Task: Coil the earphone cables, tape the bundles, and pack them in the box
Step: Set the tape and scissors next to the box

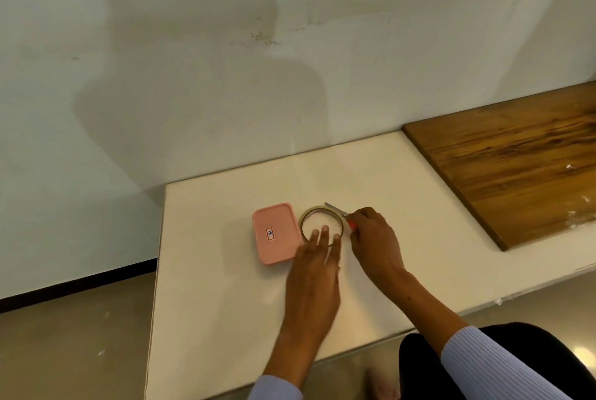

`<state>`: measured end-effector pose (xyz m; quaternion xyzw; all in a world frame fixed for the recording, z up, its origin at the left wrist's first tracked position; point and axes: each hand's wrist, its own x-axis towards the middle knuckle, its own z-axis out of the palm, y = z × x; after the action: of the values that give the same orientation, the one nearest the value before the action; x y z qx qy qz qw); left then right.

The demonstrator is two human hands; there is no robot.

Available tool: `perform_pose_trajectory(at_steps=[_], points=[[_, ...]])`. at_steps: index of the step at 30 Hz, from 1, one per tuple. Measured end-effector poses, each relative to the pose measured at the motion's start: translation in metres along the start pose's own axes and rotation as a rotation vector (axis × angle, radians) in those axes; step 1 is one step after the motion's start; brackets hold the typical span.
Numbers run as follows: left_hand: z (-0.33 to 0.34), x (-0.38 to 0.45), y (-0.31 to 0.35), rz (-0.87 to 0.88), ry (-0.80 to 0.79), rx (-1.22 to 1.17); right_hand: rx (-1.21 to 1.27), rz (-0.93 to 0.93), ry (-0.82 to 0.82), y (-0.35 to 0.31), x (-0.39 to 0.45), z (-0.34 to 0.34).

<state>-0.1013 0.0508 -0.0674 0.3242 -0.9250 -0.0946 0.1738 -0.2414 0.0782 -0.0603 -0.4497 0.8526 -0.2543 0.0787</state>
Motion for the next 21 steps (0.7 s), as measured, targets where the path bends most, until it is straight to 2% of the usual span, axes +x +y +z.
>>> perform_pose_trajectory(at_steps=[3,6,21], points=[[0.023,0.002,0.01,-0.026,-0.099,0.087,-0.06,0.03,-0.082,0.007,0.003,0.002],[0.035,0.007,0.013,-0.079,-0.164,0.115,-0.111,-0.001,-0.079,0.009,-0.001,0.005],[0.044,0.008,0.01,-0.033,-0.095,0.131,-0.067,0.152,-0.023,0.02,0.008,0.0]])
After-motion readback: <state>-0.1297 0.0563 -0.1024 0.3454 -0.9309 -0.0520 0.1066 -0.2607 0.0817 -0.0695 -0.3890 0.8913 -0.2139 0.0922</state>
